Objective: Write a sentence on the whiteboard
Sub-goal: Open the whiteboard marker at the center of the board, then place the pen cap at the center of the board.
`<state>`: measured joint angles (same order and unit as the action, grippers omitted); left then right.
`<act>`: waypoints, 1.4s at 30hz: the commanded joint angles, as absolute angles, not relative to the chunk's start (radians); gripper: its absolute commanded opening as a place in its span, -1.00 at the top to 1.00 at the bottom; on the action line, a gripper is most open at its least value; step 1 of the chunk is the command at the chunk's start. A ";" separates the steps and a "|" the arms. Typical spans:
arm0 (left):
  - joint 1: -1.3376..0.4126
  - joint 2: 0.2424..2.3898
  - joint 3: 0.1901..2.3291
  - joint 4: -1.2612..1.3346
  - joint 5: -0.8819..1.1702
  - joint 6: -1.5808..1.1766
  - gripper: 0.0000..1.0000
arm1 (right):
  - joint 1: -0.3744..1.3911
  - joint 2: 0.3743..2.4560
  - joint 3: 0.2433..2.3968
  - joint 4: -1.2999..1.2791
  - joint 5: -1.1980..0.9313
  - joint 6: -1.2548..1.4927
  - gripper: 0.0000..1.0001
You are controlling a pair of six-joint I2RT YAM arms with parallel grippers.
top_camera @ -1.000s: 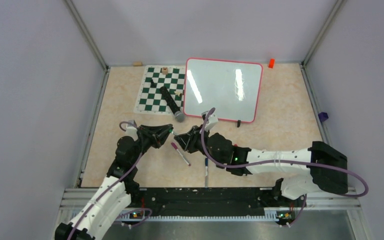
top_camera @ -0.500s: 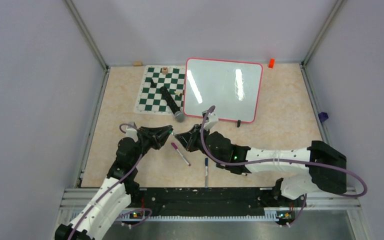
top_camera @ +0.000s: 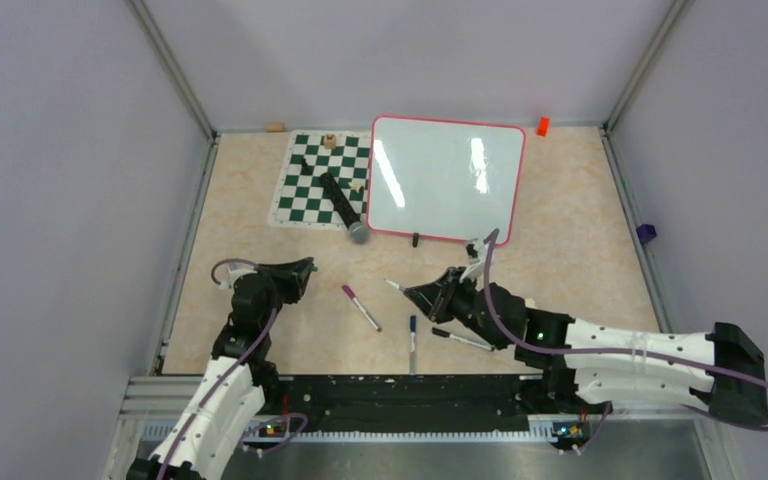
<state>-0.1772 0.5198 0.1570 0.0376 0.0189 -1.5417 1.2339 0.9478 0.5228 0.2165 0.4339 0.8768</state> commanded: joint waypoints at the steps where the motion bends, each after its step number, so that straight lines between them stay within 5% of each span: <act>1: -0.170 0.591 0.185 0.049 -0.021 -1.362 1.00 | 1.222 0.815 0.481 0.016 0.524 0.884 1.00; 7: -0.206 0.809 0.340 0.015 0.148 -1.049 1.00 | 1.215 0.799 0.545 -0.217 0.592 0.798 1.00; 17: -0.479 1.005 0.471 -0.057 0.045 -0.833 1.00 | 1.215 1.085 0.775 -0.578 0.607 0.722 1.00; 30: -0.515 1.048 0.391 0.068 0.210 -0.755 1.00 | 1.215 0.965 0.737 -0.614 0.648 0.793 1.00; 42: -0.570 1.207 0.397 0.149 0.225 -0.779 1.00 | 1.216 1.057 0.854 -0.863 0.774 1.071 1.00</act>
<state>-0.5472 1.1622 0.3794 0.0822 0.2123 -0.7864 1.2224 1.0210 0.7681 -0.7341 0.6827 0.9264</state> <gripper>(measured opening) 0.204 0.090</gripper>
